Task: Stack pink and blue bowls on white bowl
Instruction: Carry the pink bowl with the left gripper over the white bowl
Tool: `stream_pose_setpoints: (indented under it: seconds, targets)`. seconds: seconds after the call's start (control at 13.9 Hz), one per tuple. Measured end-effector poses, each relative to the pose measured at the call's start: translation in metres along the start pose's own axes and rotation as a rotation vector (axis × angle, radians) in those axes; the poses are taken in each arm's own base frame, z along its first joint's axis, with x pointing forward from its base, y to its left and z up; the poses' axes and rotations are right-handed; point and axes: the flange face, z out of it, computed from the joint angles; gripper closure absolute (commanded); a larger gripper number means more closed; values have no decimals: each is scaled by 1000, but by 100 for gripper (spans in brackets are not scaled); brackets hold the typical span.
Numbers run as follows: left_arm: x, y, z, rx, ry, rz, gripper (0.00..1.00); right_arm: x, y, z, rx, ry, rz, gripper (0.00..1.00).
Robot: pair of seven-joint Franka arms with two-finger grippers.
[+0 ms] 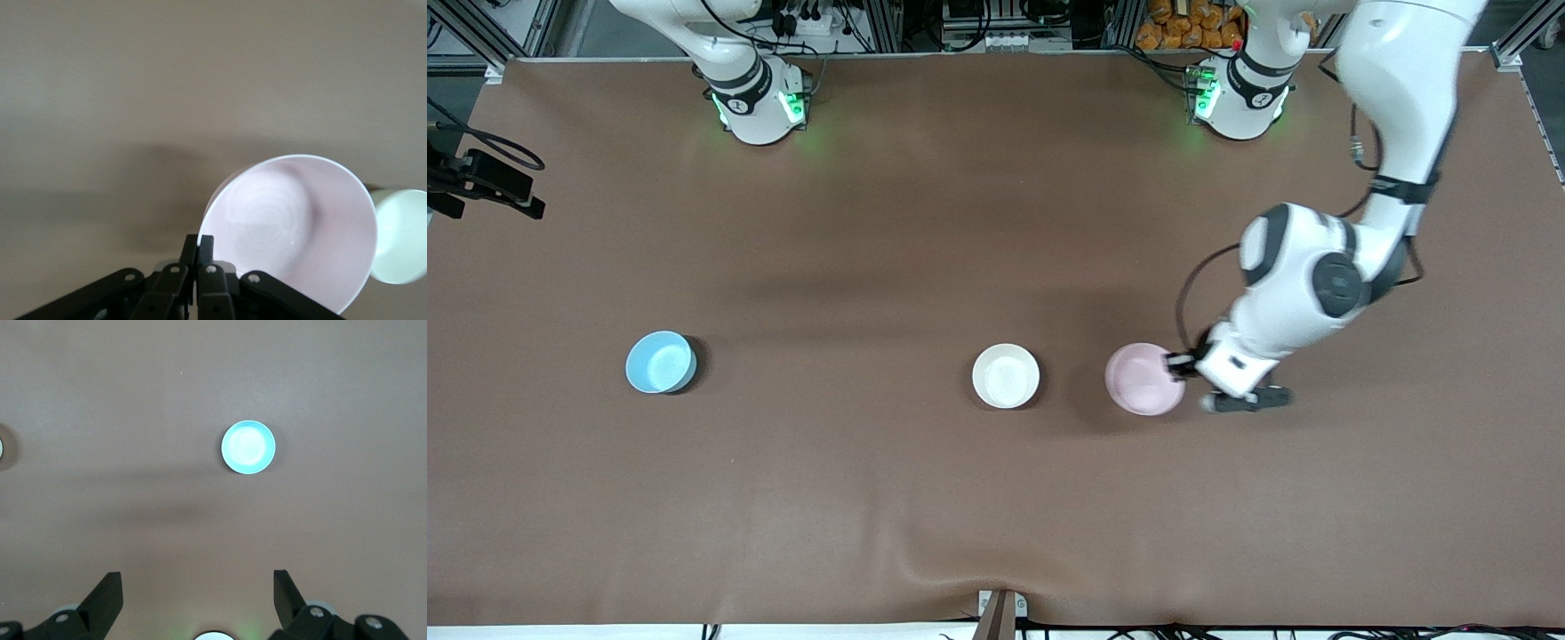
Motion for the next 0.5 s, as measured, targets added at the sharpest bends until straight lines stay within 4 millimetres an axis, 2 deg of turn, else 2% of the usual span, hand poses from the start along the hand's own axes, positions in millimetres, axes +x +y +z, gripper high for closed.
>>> stream_pose_setpoints:
  seconds: [0.29,0.5]
  targets:
    - [-31,89,26,-26,-21,-83,100,0,1,0,0,3,1,0]
    - [-46,131,51,-20,-26,-127,100,1,-1,1,0,0,-3,0]
